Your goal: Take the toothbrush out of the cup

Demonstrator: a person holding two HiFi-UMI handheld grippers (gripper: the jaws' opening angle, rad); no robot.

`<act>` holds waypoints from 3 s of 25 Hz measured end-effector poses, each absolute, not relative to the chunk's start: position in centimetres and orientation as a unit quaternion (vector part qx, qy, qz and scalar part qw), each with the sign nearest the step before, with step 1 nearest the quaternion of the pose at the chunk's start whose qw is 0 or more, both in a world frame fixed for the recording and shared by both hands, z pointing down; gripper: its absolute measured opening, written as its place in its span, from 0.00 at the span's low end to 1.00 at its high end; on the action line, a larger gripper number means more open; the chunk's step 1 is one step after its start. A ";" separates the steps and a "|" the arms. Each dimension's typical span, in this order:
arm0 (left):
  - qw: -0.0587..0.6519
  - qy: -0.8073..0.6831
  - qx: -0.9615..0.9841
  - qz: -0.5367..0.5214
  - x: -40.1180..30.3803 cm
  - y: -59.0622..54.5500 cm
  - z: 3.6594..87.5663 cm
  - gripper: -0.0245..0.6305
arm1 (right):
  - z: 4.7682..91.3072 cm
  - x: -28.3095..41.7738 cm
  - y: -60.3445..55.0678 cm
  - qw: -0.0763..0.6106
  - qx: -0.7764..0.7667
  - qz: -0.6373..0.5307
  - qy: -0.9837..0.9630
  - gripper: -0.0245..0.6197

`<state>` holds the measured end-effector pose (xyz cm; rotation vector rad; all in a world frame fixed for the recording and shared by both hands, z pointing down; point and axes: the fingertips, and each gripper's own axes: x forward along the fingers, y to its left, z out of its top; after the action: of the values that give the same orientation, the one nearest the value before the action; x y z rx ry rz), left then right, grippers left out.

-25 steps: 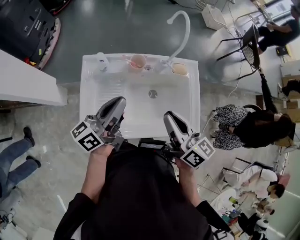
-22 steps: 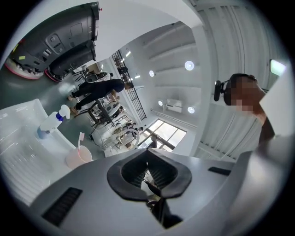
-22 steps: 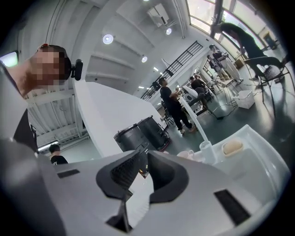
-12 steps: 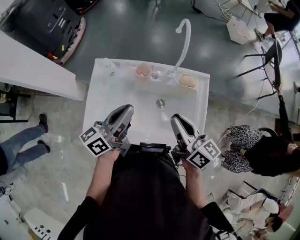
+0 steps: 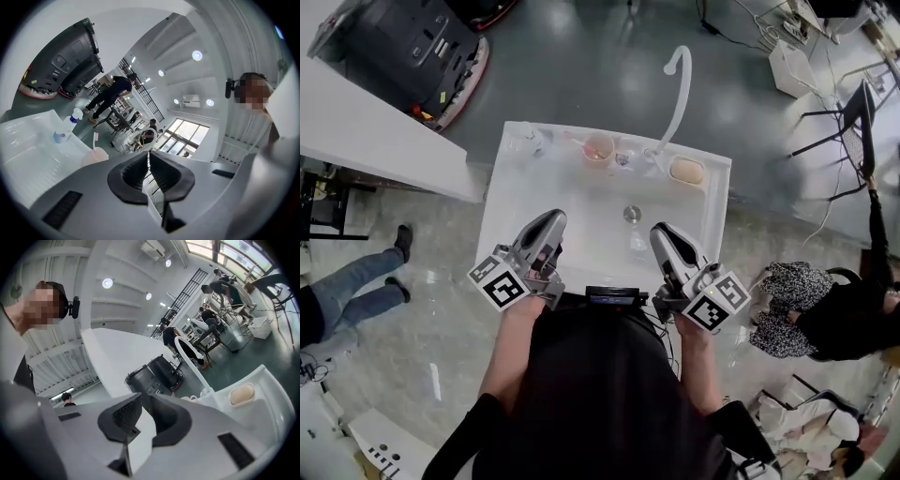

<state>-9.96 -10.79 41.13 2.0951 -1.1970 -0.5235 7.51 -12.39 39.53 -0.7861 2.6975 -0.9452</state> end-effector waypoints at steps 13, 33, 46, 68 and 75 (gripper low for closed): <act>0.329 -0.474 0.805 -0.139 -14.4 -20.6 49.4 0.05 | 38.8 5.7 -11.3 0.065 -0.337 -0.317 0.884 0.10; 0.340 -0.487 0.801 -0.078 -13.9 -30.9 57.2 0.25 | 38.7 6.8 -10.4 0.044 -0.390 -0.303 0.869 0.10; 0.321 -0.493 0.804 -0.089 -13.5 -30.7 55.5 0.09 | 38.7 7.1 -10.0 0.053 -0.380 -0.304 0.872 0.10; 0.292 -0.384 0.848 -0.221 -13.2 -21.8 39.0 0.09 | 38.4 5.5 -11.2 0.069 -0.328 -0.298 0.894 0.10; 0.279 -0.308 0.872 -0.258 -11.8 -18.2 34.7 0.09 | 38.1 5.0 -11.2 0.076 -0.305 -0.302 0.900 0.10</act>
<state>-11.84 -18.16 34.72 2.3392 -0.8271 -0.6913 5.00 -11.18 38.09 -0.9154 2.6984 -0.9066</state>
